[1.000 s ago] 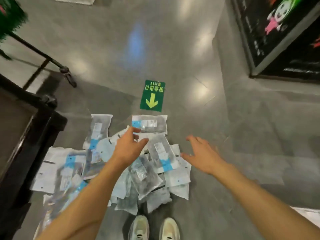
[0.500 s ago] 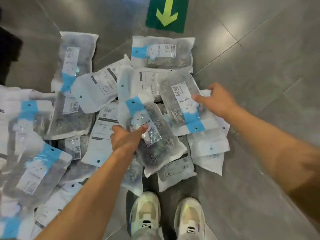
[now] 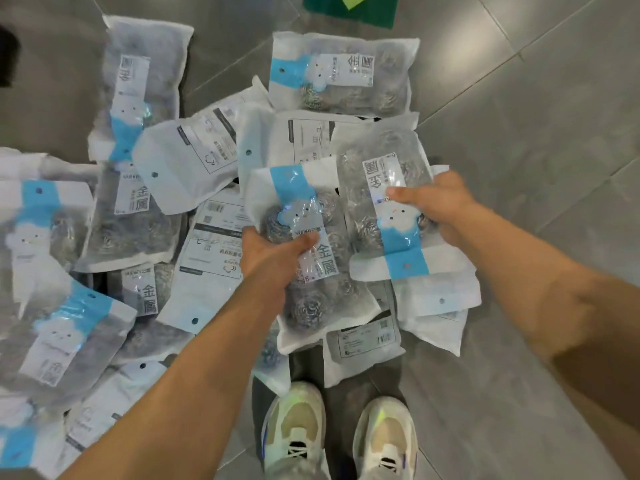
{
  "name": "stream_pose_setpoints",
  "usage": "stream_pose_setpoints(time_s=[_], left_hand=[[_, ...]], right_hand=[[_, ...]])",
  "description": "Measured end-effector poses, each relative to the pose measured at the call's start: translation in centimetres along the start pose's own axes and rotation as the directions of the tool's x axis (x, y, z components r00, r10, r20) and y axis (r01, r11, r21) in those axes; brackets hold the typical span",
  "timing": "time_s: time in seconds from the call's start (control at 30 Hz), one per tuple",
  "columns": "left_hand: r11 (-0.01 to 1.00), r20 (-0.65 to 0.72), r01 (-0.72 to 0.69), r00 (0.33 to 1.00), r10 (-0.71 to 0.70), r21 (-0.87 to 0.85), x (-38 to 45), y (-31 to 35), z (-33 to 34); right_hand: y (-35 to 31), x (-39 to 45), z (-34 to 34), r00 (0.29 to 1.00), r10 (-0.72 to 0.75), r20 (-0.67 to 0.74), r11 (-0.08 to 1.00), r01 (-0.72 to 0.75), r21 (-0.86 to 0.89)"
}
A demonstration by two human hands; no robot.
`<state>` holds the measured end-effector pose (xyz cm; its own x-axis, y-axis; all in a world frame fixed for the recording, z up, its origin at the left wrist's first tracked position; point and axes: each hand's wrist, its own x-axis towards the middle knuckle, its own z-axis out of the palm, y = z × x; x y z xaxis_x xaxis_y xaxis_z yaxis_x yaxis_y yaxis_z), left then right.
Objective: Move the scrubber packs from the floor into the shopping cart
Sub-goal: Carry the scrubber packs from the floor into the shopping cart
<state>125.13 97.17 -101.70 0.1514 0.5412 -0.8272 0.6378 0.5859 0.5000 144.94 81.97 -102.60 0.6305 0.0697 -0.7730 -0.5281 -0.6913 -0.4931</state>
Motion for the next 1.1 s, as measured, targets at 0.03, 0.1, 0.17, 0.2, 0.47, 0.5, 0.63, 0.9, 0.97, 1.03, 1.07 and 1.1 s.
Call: stream_pose_setpoints(time_s=[0.03, 0.1, 0.17, 0.2, 0.47, 0.5, 0.63, 0.9, 0.97, 1.03, 1.07, 1.1], left_hand=[[1.000, 0.020, -0.026, 0.999, 0.026, -0.006, -0.2, 0.1, -0.2], [0.996, 0.068, -0.083, 0.994, 0.081, 0.033, -0.9, 0.5, -0.7], [0.981, 0.073, -0.149, 0.987, 0.141, 0.120, -2.4, 1.9, -1.3], [0.974, 0.074, -0.181, 0.982, 0.172, 0.137, -3.3, 2.8, -1.8], [0.913, 0.175, -0.385, 0.916, 0.361, 0.133, -16.3, 15.7, -6.5], [0.894, 0.205, -0.422, 0.898, 0.389, 0.154, -19.2, 18.2, -6.9], [0.807, 0.275, -0.560, 0.818, 0.505, 0.185, -33.2, 28.6, -9.1], [0.699, 0.361, -0.713, 0.639, 0.680, -0.055, -63.1, 43.0, -17.1], [0.677, 0.389, -0.725, 0.592, 0.706, -0.125, -67.9, 44.8, -18.9], [0.647, 0.417, -0.745, 0.542, 0.730, -0.165, -71.1, 46.2, -20.4], [0.630, 0.431, -0.753, 0.512, 0.743, -0.189, -72.7, 46.9, -21.1], [0.616, 0.458, -0.758, 0.479, 0.749, -0.215, -74.2, 47.6, -21.5]], right_hand=[[0.2, -0.4, -0.1, 1.000, 0.005, 0.011, 1.000, -0.005, 0.001], [1.4, -0.3, -0.5, 0.999, -0.021, 0.032, 1.000, 0.021, -0.012], [1.3, -1.9, -1.6, 0.997, -0.051, 0.049, 0.998, 0.053, -0.033], [0.6, -3.9, -2.2, 0.996, -0.070, 0.050, 0.997, 0.072, -0.040], [-7.9, -19.0, -11.4, 0.987, -0.155, 0.031, 0.987, 0.156, -0.042], [-9.5, -21.6, -13.0, 0.985, -0.170, 0.024, 0.984, 0.171, -0.042], [-16.5, -34.3, -20.5, 0.958, -0.285, -0.014, 0.957, 0.284, -0.068], [-28.1, -63.5, -35.9, 0.845, -0.429, -0.321, 0.833, 0.507, 0.221], [-29.0, -69.5, -38.0, 0.810, -0.443, -0.384, 0.763, 0.565, 0.314], [-29.4, -74.3, -39.1, 0.779, -0.431, -0.456, 0.699, 0.607, 0.377], [-29.5, -76.5, -39.5, 0.763, -0.421, -0.490, 0.664, 0.628, 0.406], [-29.5, -78.5, -39.8, 0.744, -0.418, -0.521, 0.625, 0.652, 0.429]])
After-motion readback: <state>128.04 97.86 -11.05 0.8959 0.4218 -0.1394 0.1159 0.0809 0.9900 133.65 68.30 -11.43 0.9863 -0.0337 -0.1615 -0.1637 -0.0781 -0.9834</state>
